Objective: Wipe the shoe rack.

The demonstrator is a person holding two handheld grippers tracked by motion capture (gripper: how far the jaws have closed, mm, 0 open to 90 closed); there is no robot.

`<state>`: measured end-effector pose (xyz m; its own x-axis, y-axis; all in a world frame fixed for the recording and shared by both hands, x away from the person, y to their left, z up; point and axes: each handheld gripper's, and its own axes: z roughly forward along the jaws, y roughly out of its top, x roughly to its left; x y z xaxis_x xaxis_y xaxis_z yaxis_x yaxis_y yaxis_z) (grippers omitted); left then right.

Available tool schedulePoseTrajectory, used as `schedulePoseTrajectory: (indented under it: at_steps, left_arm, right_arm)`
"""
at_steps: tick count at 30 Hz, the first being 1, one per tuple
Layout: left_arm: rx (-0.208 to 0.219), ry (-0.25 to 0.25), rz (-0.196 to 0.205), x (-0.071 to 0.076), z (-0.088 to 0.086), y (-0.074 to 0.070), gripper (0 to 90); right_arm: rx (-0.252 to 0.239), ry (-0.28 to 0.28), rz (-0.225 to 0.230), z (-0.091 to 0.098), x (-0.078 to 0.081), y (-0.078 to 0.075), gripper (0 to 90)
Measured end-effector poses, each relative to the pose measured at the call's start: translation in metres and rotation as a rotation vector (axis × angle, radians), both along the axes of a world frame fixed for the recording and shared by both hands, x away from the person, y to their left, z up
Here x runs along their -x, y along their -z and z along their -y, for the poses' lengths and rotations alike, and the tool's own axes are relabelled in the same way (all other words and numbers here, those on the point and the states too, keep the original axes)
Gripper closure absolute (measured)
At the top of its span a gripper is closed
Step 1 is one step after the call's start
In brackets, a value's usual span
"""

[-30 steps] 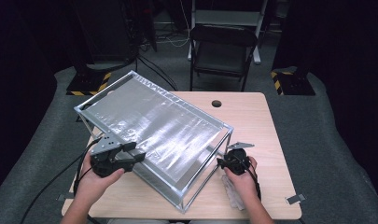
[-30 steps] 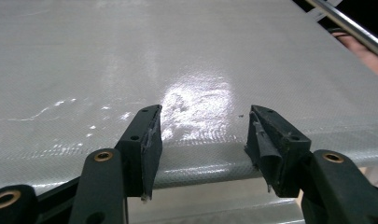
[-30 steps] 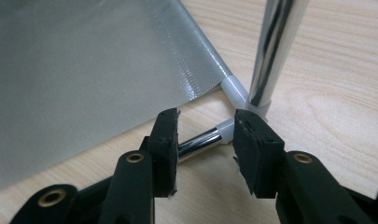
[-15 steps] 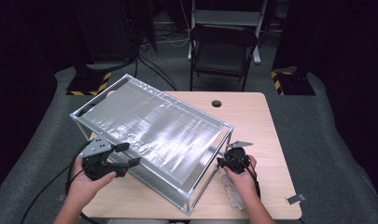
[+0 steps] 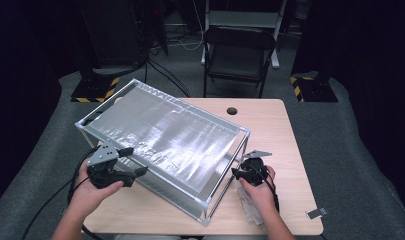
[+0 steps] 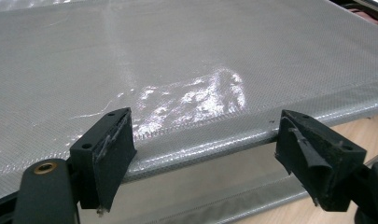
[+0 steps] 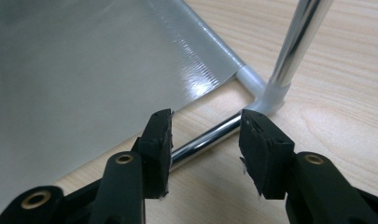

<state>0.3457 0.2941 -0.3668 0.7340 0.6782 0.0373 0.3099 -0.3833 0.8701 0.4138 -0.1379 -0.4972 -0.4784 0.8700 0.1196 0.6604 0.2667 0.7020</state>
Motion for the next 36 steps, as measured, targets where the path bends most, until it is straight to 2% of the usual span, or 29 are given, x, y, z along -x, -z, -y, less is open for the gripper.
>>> schedulePoseTrajectory:
  at_steps: [3, 4, 8, 9, 12, 13, 14, 17, 20, 22, 24, 26, 29, 32, 34, 36]
  left_arm:
    - [-0.006, -0.019, 0.002, -0.002, 0.005, 0.000, 19.8]
    - [-0.006, -0.023, 0.001, -0.002, 0.005, 0.000, 19.9]
    - [-0.016, -0.060, 0.015, 0.003, 0.009, -0.001, 20.4]
    - [-0.012, -0.066, 0.026, 0.005, 0.010, 0.000, 20.5]
    - [-0.013, -0.067, 0.033, 0.010, 0.013, 0.001, 21.0]
    - [-0.001, -0.076, 0.041, 0.010, 0.013, 0.002, 21.0]
    - [-0.008, -0.070, 0.033, 0.010, 0.013, 0.001, 21.0]
    - [-0.007, -0.076, 0.033, 0.008, 0.014, 0.001, 21.0]
    - [-0.001, -0.092, 0.033, 0.004, 0.018, 0.002, 21.0]
    - [0.001, -0.097, 0.035, 0.002, 0.020, 0.002, 21.0]
    - [0.002, -0.100, 0.037, 0.002, 0.021, 0.002, 21.0]
    - [0.006, -0.100, 0.042, 0.003, 0.020, 0.003, 21.0]
    - [0.008, -0.102, 0.043, 0.003, 0.021, 0.003, 21.0]
    - [0.011, -0.105, 0.043, 0.003, 0.021, 0.003, 20.9]
    - [0.013, -0.106, 0.043, 0.003, 0.021, 0.003, 20.9]
    - [0.016, -0.108, 0.044, 0.003, 0.021, 0.003, 20.9]
  right_arm:
    - [-0.016, 0.003, 0.004, 0.001, 0.003, -0.004, 53.0]
    - [-0.008, -0.002, 0.013, 0.002, 0.004, -0.005, 52.7]
    - [-0.013, -0.010, 0.024, 0.005, 0.011, -0.011, 50.7]
    - [-0.019, -0.004, 0.018, 0.004, 0.014, -0.013, 50.1]
    - [-0.004, -0.014, 0.040, 0.009, 0.028, -0.017, 48.0]
    - [-0.006, -0.015, 0.044, 0.011, 0.032, -0.017, 47.5]
    - [-0.009, -0.006, 0.048, 0.013, 0.037, -0.017, 46.8]
    - [0.005, -0.012, 0.035, 0.019, 0.051, -0.014, 44.7]
    - [0.044, -0.022, 0.035, 0.024, 0.060, -0.010, 42.8]
    - [0.057, -0.005, 0.026, 0.027, 0.067, -0.008, 42.2]
    - [0.062, 0.001, 0.025, 0.030, 0.073, -0.004, 41.9]
    - [0.062, -0.007, 0.004, 0.033, 0.078, 0.001, 42.6]
    - [0.072, -0.018, -0.011, 0.035, 0.083, 0.008, 42.7]
    - [0.054, -0.005, -0.015, 0.035, 0.087, 0.009, 41.7]
    - [0.073, -0.031, 0.001, 0.036, 0.089, 0.008, 41.3]
    - [0.086, -0.006, -0.007, 0.030, 0.091, 0.014, 43.4]
